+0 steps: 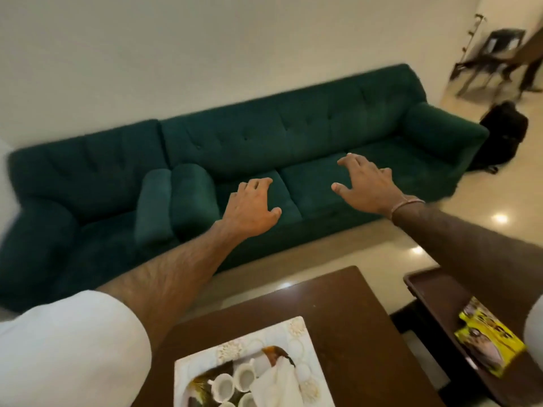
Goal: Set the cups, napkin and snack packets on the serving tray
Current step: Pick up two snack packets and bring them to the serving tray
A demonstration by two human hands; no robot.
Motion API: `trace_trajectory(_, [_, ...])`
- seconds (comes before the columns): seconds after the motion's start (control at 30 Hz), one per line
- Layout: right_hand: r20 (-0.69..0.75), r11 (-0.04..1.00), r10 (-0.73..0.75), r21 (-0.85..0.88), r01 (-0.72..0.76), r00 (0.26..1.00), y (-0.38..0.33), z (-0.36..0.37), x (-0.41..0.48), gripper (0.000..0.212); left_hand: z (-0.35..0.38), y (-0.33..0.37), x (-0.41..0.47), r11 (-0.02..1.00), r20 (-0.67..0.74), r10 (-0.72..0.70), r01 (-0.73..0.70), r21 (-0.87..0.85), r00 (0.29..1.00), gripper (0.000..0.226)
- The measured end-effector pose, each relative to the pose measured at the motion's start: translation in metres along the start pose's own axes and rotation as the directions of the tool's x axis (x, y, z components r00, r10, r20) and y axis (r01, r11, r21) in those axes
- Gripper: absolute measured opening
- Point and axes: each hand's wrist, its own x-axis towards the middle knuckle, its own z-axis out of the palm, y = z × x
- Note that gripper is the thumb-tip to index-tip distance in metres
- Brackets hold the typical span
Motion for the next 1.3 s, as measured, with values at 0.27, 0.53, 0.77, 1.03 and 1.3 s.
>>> trace_trajectory(0.27, [0.164, 0.964, 0.263, 0.001, -0.266, 0.951, 0.259, 0.103, -0.052, 0.057, 0.224, 0.16, 0.045, 0.995, 0.339, 0.089, -0.07, -0.07, 0.936, 0.075])
trace_trajectory(0.53, [0.307, 0.817, 0.566, -0.084, -0.571, 0.765, 0.469, 0.194, -0.155, 0.058, 0.428, 0.311, 0.047, 0.974, 0.546, 0.218, -0.142, -0.177, 0.809, 0.066])
trace_trajectory(0.77, [0.278, 0.47, 0.835, 0.092, -0.878, 0.476, 0.527, 0.252, -0.257, 0.058, 0.539, 0.417, 0.049, 0.935, 0.594, 0.326, -0.158, -0.317, 0.735, 0.053])
trace_trajectory(1.03, [0.332, 0.029, 0.922, 0.451, -0.892, 0.198, 0.501, 0.296, -0.297, 0.072, 0.588, 0.501, 0.094, 0.881, 0.589, 0.422, -0.157, -0.447, 0.69, 0.064])
trace_trajectory(1.3, [0.49, -0.218, 0.857, 0.625, -0.75, 0.159, 0.507, 0.311, -0.308, 0.029, 0.596, 0.515, 0.099, 0.887, 0.71, 0.46, -0.318, -0.335, 0.534, 0.05])
